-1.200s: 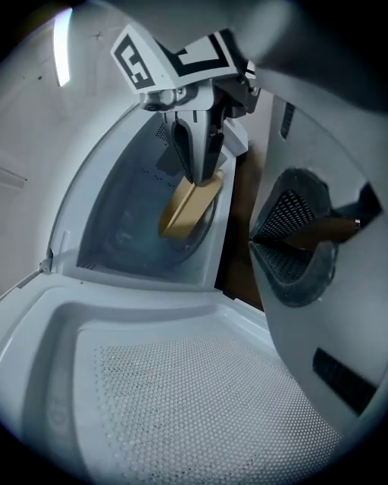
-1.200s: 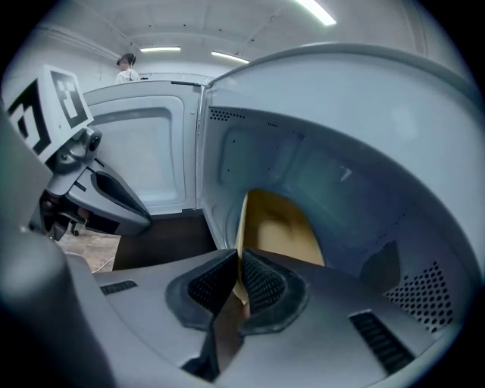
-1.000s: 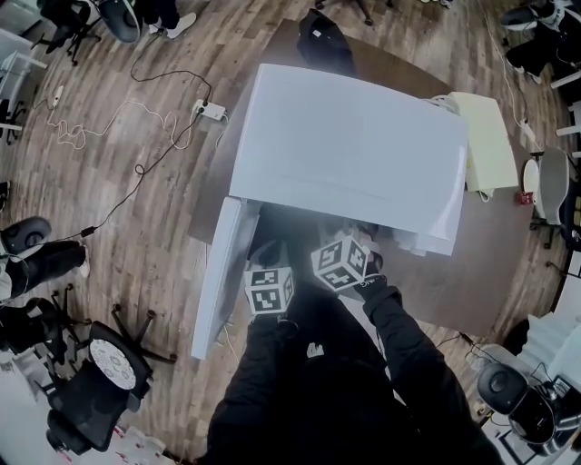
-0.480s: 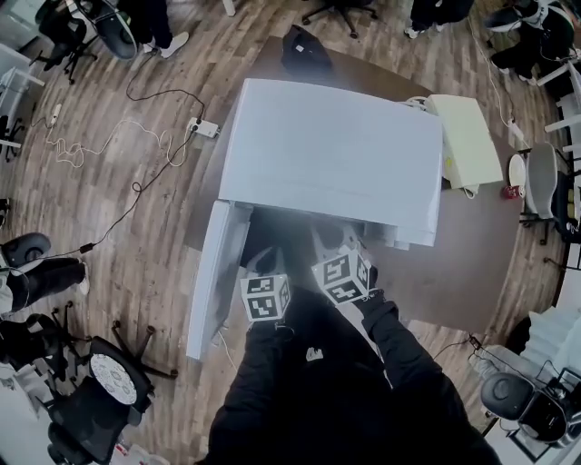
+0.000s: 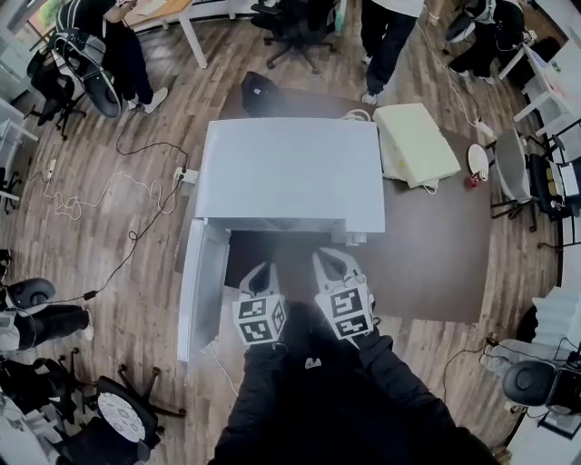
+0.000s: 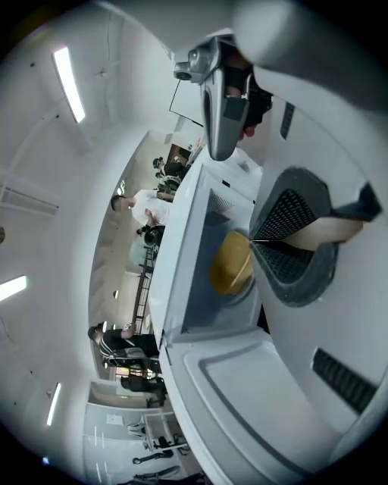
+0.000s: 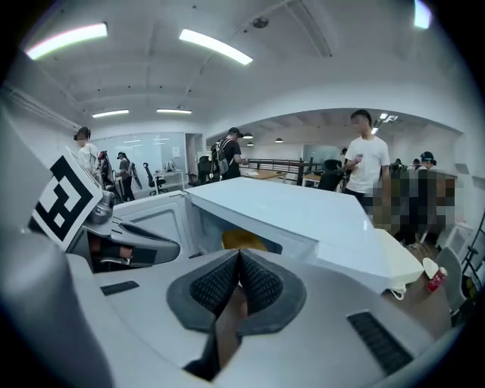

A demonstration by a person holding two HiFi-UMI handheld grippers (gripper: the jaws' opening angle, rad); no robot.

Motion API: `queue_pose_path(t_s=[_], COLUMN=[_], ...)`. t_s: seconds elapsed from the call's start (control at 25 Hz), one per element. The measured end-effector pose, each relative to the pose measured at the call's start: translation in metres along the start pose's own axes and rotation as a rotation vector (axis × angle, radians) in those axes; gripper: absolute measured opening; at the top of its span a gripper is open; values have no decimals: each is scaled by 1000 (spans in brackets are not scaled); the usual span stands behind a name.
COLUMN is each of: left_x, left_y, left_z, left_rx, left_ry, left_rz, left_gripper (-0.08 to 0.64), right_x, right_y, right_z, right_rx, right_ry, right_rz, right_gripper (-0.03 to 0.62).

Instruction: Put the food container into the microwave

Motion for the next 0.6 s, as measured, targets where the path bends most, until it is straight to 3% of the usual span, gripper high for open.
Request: queue_pose_path(t_s=[0.32,0.6], left_x=[-68,-115], left_y=[-51,-88], left_z=[28,53], left_rx=[-124,-215], left_ry=[69,116], left_rz=[-124,-196], left_gripper=[34,34], right_x=[-44,-68], right_y=[-39,-68], right_z=[73,121], right_rx=[-142,-255], right_ry=[131,204], right_rz=[-104,-128], right_gripper=[23,23])
Point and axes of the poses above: the fingertips, and each gripper's own axes: z backward along the fingers, x to its left, y out of its underside, the point moved 8 cm from there along z, backward along the fingers, and after that the axes turned 15 degrees about y, right-handed, at the moved point
